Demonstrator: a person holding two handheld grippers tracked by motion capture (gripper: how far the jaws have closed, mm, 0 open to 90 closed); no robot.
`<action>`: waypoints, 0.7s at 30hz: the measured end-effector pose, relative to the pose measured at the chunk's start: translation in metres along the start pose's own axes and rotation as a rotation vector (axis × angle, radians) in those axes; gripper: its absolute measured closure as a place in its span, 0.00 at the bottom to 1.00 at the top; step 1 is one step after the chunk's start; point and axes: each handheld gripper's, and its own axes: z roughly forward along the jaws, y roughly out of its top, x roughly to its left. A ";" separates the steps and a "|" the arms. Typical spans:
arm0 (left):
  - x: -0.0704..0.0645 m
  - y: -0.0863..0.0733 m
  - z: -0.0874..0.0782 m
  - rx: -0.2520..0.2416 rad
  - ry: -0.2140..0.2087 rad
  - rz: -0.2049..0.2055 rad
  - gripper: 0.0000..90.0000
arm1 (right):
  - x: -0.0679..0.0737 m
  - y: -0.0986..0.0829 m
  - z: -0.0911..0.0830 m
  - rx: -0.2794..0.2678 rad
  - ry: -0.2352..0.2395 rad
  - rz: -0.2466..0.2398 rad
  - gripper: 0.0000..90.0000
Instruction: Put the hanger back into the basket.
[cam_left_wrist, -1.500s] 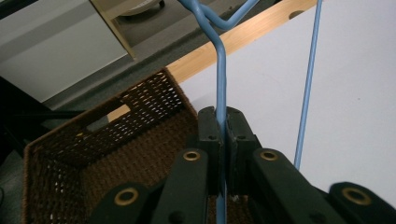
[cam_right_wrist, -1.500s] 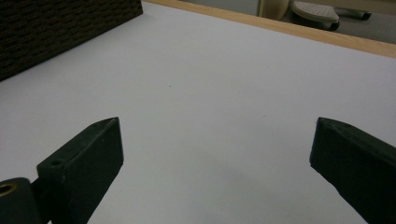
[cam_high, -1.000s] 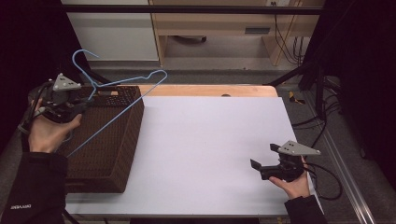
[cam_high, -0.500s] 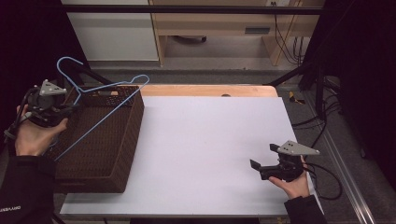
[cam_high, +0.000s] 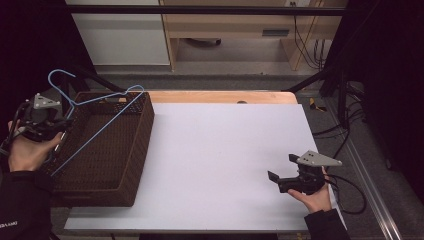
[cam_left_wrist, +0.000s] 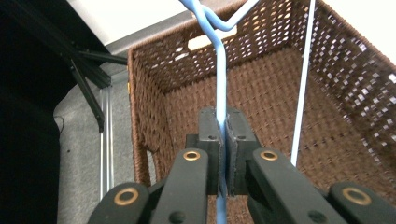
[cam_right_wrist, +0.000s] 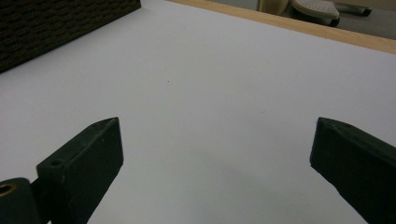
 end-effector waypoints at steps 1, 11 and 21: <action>0.001 -0.002 0.002 0.009 0.004 0.009 0.97 | 0.000 0.000 0.000 0.002 0.000 0.001 0.03; 0.000 -0.021 0.023 0.051 0.007 0.003 0.97 | 0.000 0.000 0.001 0.001 -0.001 0.000 0.04; -0.020 -0.041 0.058 0.105 -0.024 0.010 0.97 | 0.000 0.000 0.001 0.003 -0.005 -0.001 0.04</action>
